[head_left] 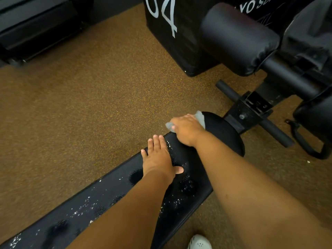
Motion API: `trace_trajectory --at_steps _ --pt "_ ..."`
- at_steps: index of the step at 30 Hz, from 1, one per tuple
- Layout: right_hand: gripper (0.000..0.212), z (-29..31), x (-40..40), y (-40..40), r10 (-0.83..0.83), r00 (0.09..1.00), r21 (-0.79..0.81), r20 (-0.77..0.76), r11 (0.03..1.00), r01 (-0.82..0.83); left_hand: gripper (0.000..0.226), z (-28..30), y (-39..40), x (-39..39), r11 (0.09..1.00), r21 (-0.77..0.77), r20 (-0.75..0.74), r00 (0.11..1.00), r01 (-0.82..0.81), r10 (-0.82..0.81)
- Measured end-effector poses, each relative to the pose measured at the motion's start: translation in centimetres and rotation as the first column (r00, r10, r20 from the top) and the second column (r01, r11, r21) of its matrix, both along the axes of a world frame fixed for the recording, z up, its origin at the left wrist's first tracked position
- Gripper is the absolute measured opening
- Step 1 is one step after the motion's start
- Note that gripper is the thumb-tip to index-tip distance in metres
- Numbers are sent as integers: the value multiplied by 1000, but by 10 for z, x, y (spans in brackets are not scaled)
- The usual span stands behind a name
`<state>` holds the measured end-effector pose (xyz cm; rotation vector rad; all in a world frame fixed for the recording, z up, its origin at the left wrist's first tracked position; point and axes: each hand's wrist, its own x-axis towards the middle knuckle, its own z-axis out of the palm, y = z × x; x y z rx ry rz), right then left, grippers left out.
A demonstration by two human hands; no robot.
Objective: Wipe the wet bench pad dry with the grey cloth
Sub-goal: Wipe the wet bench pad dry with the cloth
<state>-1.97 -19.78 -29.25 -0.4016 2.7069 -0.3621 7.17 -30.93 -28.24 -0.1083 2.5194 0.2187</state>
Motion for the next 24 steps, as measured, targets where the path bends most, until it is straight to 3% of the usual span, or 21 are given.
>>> trace_trajectory --at_steps 6,8,11,15,17,20,22,24 --pt "25 -2 -24 28 -209 977 220 -32 952 211 122 -1 -1 1 1000 3 -4 1000 0 0" --pt "29 2 -20 10 -124 992 239 4 964 120 122 -1 0 0 1000 2 -3 1000 -3 3" --pt "29 1 -7 -2 65 997 144 49 987 -72 121 -1 0 1 1000 8 2 1000 -2 2" --pt "30 0 -18 18 -160 986 345 -36 925 163 122 -1 -1 1 1000 29 -11 1000 0 0" --pt "31 -1 -13 9 -162 986 285 -31 944 164 122 -1 -3 3 998 57 -25 1000 2 0" --pt "25 0 7 -5 -32 999 -18 28 999 32 125 0 -12 10 991 135 -77 996 -22 33" --pt "27 -2 17 6 -91 996 -134 17 987 93 129 3 -23 17 992 116 -119 991 -50 64" --pt "35 -8 25 16 -209 977 -121 -37 972 203 131 5 -36 23 997 47 -116 991 -67 72"
